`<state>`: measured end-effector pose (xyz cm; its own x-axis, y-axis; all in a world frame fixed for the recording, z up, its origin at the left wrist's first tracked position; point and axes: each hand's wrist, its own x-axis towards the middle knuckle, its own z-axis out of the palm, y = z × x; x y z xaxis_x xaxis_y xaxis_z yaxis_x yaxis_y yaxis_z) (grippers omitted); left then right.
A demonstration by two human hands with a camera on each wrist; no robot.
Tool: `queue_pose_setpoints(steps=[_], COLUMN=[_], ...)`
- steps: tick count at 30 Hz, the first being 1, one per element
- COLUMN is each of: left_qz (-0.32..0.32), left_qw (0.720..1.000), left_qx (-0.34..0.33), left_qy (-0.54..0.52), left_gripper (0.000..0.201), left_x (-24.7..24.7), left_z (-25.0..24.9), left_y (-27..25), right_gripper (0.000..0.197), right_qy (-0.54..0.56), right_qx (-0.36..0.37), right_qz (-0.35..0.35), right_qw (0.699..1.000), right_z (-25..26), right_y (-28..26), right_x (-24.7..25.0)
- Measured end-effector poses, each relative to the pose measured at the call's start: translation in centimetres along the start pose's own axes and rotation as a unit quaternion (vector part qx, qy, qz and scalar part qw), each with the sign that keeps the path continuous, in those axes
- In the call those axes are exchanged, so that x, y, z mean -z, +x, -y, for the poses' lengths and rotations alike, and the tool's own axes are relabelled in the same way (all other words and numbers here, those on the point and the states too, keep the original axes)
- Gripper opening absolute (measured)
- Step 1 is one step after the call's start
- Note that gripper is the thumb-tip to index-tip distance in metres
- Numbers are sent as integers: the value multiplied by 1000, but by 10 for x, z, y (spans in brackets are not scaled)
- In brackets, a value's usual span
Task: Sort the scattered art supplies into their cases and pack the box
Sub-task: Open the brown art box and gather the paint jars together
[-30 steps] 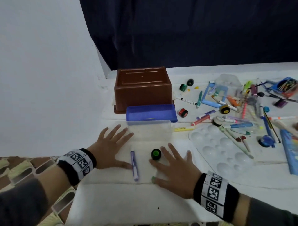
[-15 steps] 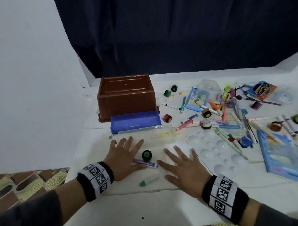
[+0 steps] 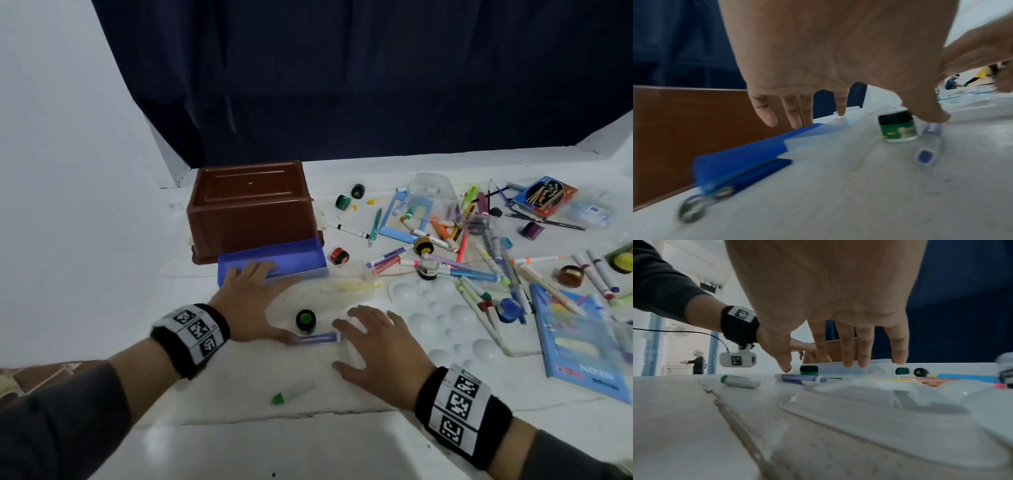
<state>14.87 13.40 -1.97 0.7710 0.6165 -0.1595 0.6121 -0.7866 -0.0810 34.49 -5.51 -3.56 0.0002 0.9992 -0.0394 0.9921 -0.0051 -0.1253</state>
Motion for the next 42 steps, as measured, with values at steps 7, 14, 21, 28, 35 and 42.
queue_pose_setpoints(steps=[7,14,21,28,35,42], left_qz=[132,109,127,98,89,145], left_qw=[989,994,991,985,984,977], left_qx=[16,-3,-38,-101,-148,-149], left_qy=[-65,-4,-16,-95,-43,-44], left_gripper=[103,94,92,92,117,101], left_x=[-14,-18,-14,-12,-15,-34], left_z=[50,31,21,-16,0,-26], left_y=[-1,-10,-38,-64,-58,-44], right_gripper=[71,59,41,18,16,11], right_qy=[-6,-133,-174,-125,-11,18], right_qx=[68,216,215,203,160,-83], right_qz=[4,-16,-52,-88,-175,-186], right_qw=[998,967,960,967,971,979], right_z=[13,48,31,-4,-26,-72], right_y=[1,20,10,-20,-44,-50], right_x=[-4,-24,-30,-18,-24,-7])
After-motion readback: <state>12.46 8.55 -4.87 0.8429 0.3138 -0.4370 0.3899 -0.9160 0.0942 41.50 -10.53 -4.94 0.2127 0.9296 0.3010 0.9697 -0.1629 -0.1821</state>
